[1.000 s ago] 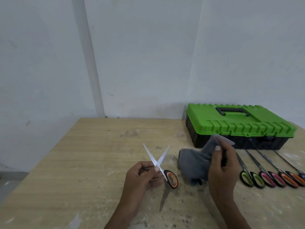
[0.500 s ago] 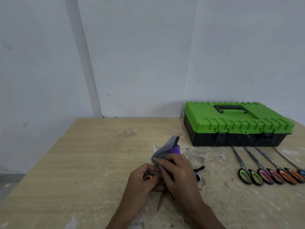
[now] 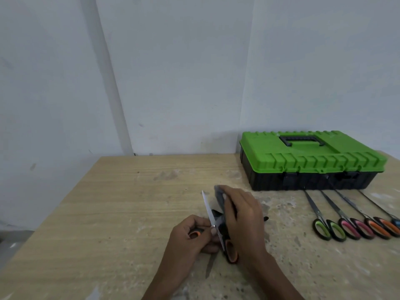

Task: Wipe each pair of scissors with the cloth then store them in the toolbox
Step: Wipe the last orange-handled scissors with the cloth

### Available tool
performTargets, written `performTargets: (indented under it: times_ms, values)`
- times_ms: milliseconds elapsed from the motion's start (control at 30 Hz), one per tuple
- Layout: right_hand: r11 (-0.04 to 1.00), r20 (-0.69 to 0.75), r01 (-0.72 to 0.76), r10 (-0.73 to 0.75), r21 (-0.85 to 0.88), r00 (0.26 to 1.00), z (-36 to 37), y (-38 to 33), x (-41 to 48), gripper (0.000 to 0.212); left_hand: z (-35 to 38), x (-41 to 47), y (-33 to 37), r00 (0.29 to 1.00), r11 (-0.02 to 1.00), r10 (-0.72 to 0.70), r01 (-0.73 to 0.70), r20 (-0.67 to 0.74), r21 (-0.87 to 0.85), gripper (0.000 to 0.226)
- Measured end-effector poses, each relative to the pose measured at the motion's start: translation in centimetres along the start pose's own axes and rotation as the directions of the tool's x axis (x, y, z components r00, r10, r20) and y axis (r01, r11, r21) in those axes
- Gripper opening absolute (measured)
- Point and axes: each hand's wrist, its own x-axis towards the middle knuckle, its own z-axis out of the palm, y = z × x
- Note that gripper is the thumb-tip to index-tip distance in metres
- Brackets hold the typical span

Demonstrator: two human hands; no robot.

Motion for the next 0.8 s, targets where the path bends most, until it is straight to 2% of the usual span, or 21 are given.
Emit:
performTargets:
  times_ms: [133,233,333,500,667,800]
  values:
    - [0.982,0.212,0.183,-0.168,-0.055,0.963,0.5,-1.6,-2.4,0.03,-0.2,0.3,-0.2,0.998,1.0,0.008,-0.007,-0.055,0.002,0.003]
    - [0.982,0.277,0.179,-0.157,-0.058,0.948,1.0,-1.9,-2.8,0.034,-0.4,0.4,-0.3,0.996,1.0,0.017,-0.015,-0.082,0.024,0.005]
    - [0.992,0.319,0.125,-0.11,-0.028,0.941,0.4,-2.0,-2.3,0.026,-0.5,0.3,-0.3,0.994,1.0,0.006,-0.004,-0.112,0.018,0.005]
    - [0.996,0.313,0.084,-0.076,-0.013,0.947,-0.5,-2.0,-1.7,0.009,-0.6,0.3,-0.4,0.993,0.999,0.012,-0.006,-0.12,0.054,0.006]
    - [0.996,0.29,0.071,-0.053,-0.052,0.956,-0.7,-1.8,-1.5,0.009,-0.5,0.2,-0.3,0.995,0.997,0.031,-0.024,-0.097,0.07,0.011]
    - [0.995,0.26,0.054,-0.03,-0.086,0.965,-0.8,-1.0,-1.4,0.011,-0.5,0.4,-0.4,0.994,1.0,-0.003,0.001,-0.111,-0.017,0.009]
